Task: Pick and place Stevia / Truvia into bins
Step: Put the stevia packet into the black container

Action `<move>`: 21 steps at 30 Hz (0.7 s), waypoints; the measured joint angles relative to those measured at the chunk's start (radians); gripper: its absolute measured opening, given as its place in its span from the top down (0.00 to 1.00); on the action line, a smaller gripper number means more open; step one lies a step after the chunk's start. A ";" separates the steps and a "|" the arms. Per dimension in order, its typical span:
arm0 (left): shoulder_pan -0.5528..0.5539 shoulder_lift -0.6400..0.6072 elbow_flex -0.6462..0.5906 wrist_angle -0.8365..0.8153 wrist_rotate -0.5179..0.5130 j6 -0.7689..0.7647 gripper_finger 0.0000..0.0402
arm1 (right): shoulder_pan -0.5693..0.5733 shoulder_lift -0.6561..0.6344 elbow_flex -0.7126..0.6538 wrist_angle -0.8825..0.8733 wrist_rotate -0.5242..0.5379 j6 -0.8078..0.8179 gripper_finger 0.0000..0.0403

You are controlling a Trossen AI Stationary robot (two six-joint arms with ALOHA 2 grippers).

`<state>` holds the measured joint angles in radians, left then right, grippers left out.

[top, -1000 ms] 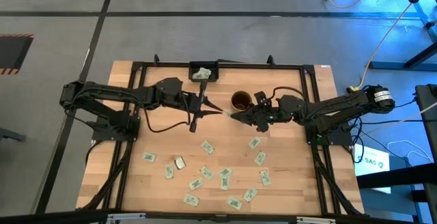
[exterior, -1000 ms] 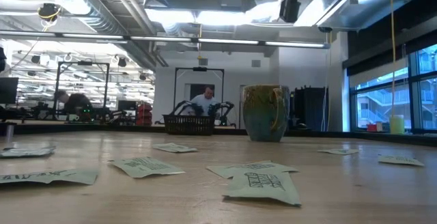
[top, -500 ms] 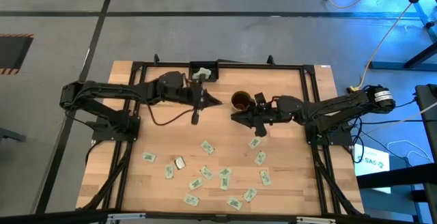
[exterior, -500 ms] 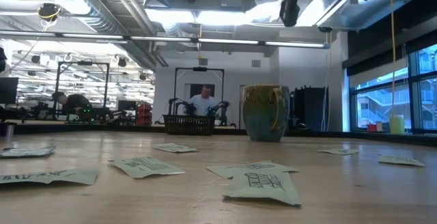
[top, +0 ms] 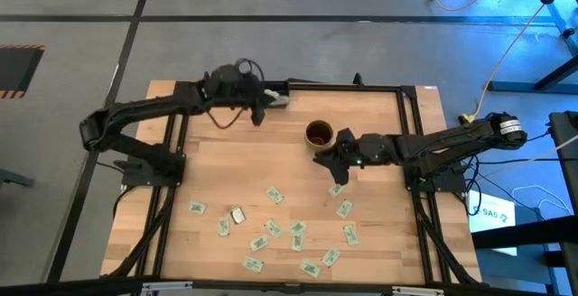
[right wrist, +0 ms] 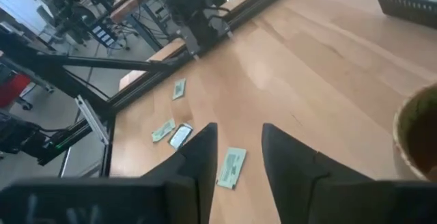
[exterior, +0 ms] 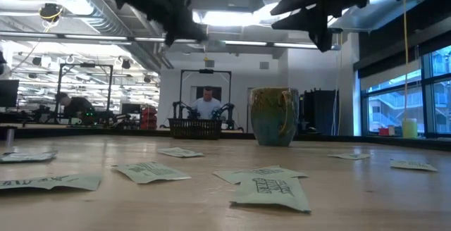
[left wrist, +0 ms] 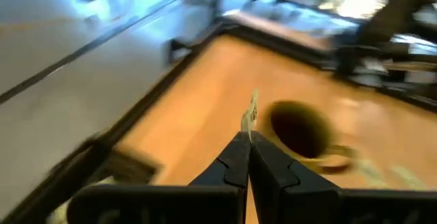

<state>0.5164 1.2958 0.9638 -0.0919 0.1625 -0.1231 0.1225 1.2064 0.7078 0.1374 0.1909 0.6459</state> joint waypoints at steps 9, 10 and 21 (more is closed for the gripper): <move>0.203 0.187 0.001 0.012 0.159 -0.145 0.99 | 0.032 0.000 0.000 -0.063 0.003 -0.033 0.71; 0.213 0.215 0.001 0.027 0.161 -0.151 0.99 | 0.034 0.000 0.000 -0.082 0.003 -0.023 0.71; 0.329 0.452 0.038 0.082 0.163 -0.251 0.99 | 0.090 0.000 0.000 -0.152 0.001 0.055 0.71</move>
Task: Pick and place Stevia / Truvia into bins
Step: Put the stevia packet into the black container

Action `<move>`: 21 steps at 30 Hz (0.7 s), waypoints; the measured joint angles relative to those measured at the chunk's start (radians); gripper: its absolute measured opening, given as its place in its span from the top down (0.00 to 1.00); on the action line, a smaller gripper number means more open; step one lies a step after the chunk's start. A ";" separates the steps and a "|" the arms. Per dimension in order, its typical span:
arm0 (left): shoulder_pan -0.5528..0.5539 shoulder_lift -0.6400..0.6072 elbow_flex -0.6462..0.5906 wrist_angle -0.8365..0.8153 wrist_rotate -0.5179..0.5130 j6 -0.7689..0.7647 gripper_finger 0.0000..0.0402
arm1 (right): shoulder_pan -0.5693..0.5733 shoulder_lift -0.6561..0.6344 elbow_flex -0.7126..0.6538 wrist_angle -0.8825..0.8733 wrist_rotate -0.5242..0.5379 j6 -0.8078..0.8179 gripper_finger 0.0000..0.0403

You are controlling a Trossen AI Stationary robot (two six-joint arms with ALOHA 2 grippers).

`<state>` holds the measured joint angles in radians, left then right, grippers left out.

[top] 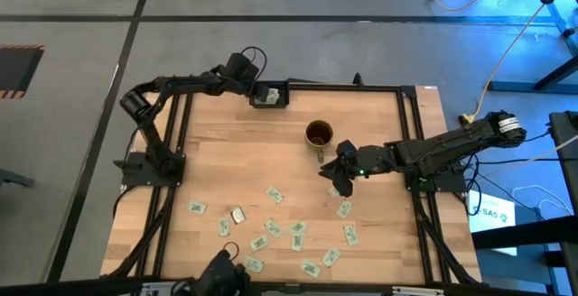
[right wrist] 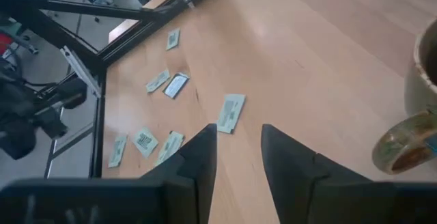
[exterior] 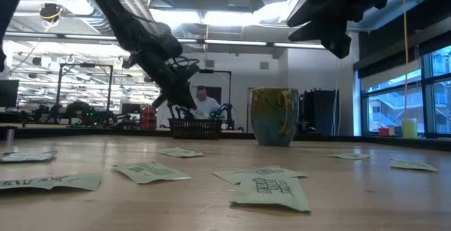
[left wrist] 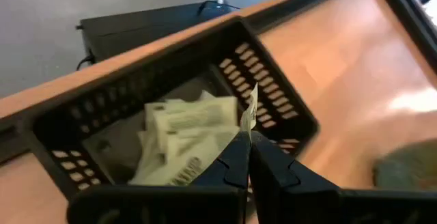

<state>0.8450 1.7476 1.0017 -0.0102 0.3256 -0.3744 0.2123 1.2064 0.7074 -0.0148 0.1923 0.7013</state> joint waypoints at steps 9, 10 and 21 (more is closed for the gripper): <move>0.004 0.028 0.014 -0.001 -0.001 0.044 0.96 | 0.009 0.000 0.000 -0.027 0.001 0.002 0.71; 0.004 0.028 0.014 0.000 -0.001 0.043 0.95 | 0.009 0.000 0.000 -0.032 0.000 0.001 0.71; 0.009 -0.010 0.014 0.015 0.005 0.055 0.83 | 0.012 0.000 0.000 -0.104 -0.064 -0.004 0.72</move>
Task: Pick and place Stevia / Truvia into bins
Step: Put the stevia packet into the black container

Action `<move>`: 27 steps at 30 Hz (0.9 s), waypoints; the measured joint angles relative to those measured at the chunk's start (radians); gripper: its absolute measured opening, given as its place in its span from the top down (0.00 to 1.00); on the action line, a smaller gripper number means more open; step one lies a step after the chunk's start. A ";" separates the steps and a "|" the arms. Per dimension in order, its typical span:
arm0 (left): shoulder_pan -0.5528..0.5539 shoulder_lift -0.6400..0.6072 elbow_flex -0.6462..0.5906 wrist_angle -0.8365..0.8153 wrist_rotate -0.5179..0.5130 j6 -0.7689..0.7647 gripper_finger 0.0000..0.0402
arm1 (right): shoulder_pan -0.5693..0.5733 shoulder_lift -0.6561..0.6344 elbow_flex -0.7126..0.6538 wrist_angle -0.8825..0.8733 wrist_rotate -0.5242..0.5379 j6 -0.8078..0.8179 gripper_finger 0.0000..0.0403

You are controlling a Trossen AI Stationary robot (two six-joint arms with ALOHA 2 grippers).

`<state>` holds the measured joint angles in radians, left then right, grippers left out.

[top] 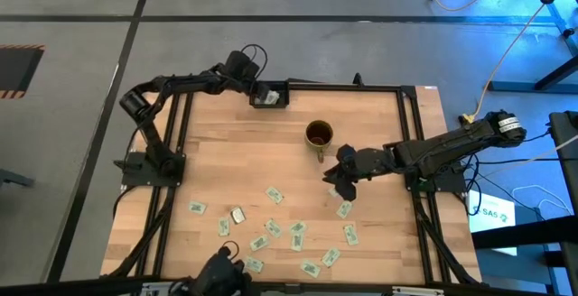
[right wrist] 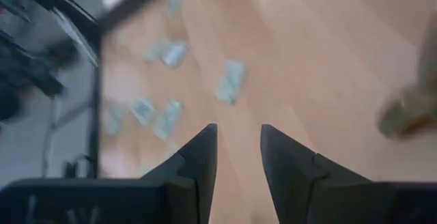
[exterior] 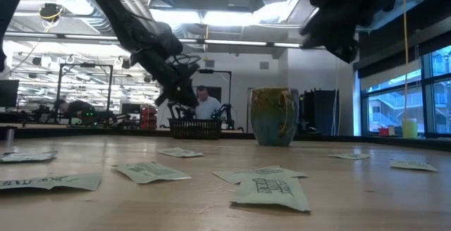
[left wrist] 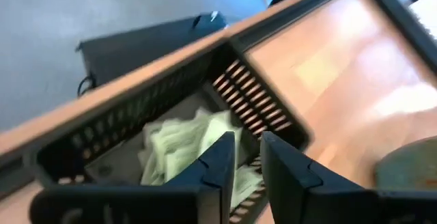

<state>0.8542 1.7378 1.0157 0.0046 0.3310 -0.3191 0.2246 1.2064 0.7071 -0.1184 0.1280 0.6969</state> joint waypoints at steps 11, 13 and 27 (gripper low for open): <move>-0.070 -0.229 0.000 0.053 0.110 0.016 0.86 | 0.067 0.078 -0.001 -0.320 0.008 -0.028 0.83; -0.092 -0.266 0.000 0.055 0.109 0.038 0.87 | 0.069 0.116 -0.001 -0.298 0.010 -0.080 0.84; -0.200 -0.353 0.000 0.050 0.107 0.053 0.88 | 0.068 0.361 0.001 -0.300 0.018 -0.122 0.85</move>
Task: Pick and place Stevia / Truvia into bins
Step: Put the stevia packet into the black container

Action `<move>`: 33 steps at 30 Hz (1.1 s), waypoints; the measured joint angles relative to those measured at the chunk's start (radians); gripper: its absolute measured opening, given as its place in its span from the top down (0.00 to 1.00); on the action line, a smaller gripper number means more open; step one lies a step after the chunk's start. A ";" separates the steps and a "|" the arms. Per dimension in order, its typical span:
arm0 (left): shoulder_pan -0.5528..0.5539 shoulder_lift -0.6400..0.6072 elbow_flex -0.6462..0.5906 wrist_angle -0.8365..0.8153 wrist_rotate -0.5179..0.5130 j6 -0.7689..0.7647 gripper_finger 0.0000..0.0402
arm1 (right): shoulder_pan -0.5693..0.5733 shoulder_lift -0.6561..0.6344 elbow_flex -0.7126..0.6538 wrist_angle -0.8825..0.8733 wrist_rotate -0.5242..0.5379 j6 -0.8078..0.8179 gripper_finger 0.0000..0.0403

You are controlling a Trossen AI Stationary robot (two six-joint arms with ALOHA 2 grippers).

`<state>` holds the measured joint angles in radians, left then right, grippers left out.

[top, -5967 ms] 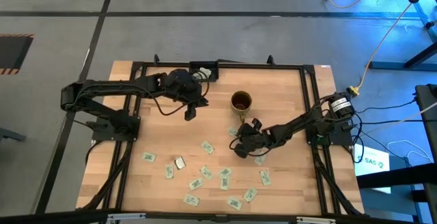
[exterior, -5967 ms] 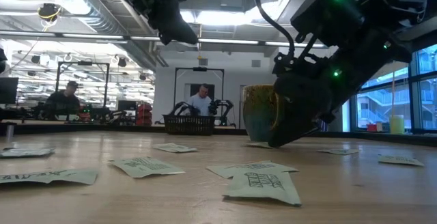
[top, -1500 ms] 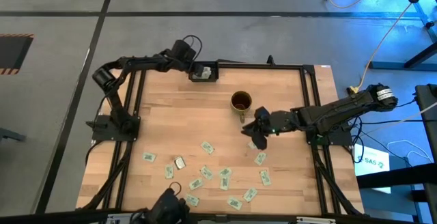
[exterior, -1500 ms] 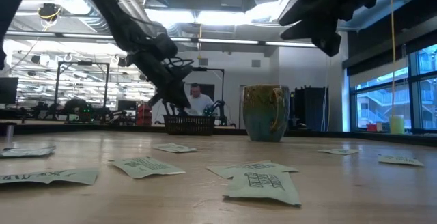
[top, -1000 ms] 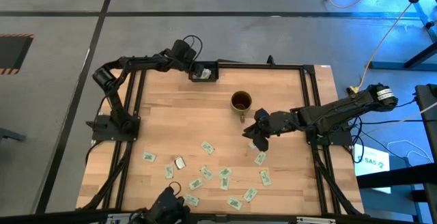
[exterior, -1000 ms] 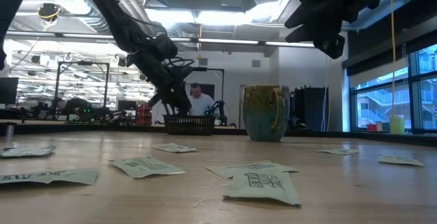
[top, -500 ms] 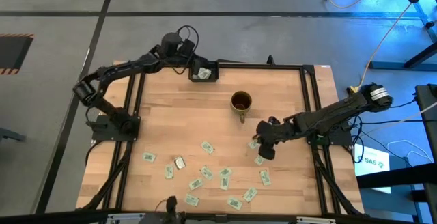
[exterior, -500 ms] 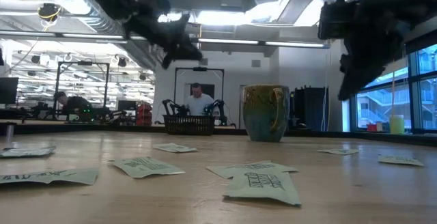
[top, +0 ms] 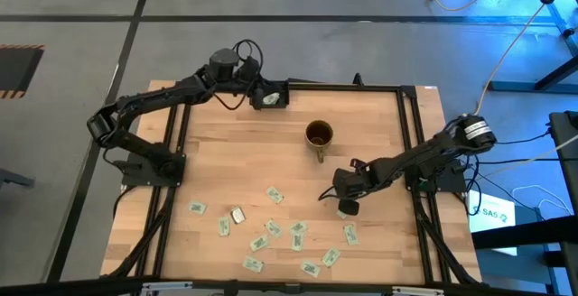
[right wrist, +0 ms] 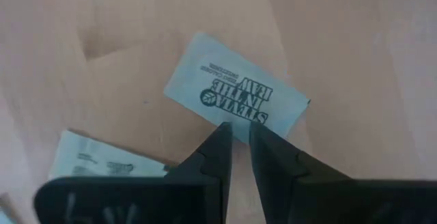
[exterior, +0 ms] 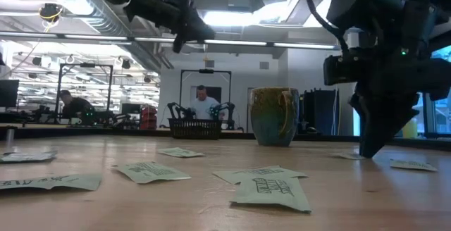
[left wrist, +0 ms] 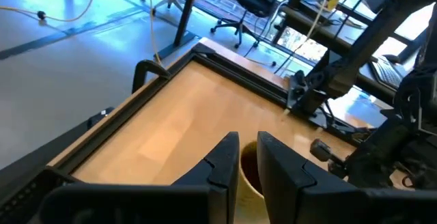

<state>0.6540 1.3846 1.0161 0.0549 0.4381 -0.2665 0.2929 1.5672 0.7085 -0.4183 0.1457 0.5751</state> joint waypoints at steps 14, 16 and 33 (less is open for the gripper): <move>-0.047 0.000 0.000 -0.006 -0.002 0.003 0.89 | -0.002 0.059 0.008 -0.017 -0.002 -0.006 0.89; -0.047 0.000 0.000 -0.006 -0.002 0.003 0.89 | -0.002 0.059 0.007 -0.014 -0.005 -0.004 0.93; -0.065 0.000 0.000 -0.006 0.007 0.166 0.92 | -0.021 -0.119 -0.007 -0.003 -0.043 0.143 1.00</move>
<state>0.5887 1.3848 1.0157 0.0488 0.4450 -0.1005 0.2715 1.4481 0.7017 -0.4213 0.1031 0.7186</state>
